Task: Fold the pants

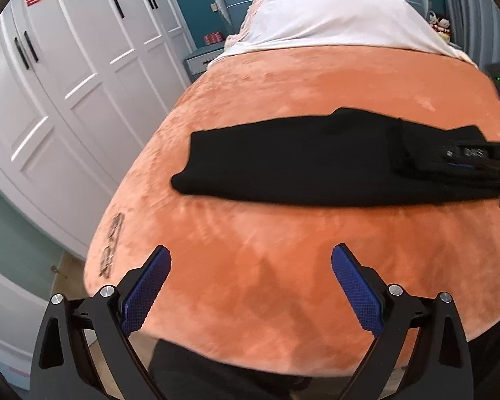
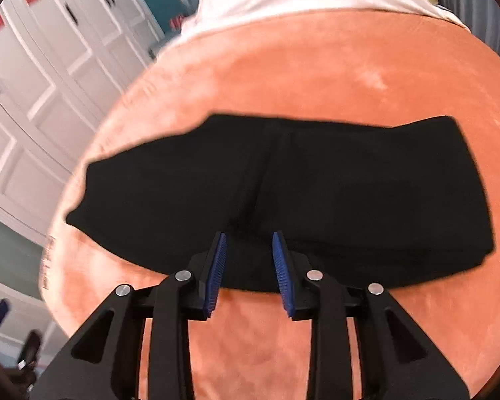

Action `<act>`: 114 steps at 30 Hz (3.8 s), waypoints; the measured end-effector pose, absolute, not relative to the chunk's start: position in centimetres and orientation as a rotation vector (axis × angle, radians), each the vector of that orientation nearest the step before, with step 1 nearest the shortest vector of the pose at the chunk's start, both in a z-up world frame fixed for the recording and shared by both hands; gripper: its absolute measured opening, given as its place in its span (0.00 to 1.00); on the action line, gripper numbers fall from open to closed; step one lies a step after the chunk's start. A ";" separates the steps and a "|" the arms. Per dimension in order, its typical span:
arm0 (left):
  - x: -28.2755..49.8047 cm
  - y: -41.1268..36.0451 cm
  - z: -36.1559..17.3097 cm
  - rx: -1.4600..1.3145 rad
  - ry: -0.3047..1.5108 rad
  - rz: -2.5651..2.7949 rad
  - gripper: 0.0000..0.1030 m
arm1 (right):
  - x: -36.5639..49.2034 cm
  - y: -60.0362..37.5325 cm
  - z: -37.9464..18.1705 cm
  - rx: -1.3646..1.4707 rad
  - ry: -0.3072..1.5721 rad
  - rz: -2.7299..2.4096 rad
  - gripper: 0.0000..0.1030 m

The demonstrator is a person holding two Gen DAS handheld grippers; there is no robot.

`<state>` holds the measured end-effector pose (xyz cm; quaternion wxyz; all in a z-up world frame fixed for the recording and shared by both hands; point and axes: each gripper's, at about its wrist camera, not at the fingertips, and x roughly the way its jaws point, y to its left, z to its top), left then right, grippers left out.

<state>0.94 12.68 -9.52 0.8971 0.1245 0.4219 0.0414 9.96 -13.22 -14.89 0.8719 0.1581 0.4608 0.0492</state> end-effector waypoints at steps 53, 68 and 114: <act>24.4 29.2 -21.1 -0.461 1.108 0.250 0.14 | 9.2 -29.2 -20.2 0.649 0.990 -0.238 0.27; 13.3 25.6 -15.4 -0.428 1.299 0.065 0.15 | -2.6 -36.1 -9.8 0.631 1.007 -0.226 0.18; 2.9 28.1 -12.4 -0.086 1.060 0.301 0.74 | 1.8 -0.7 -12.7 -0.111 0.972 0.250 0.57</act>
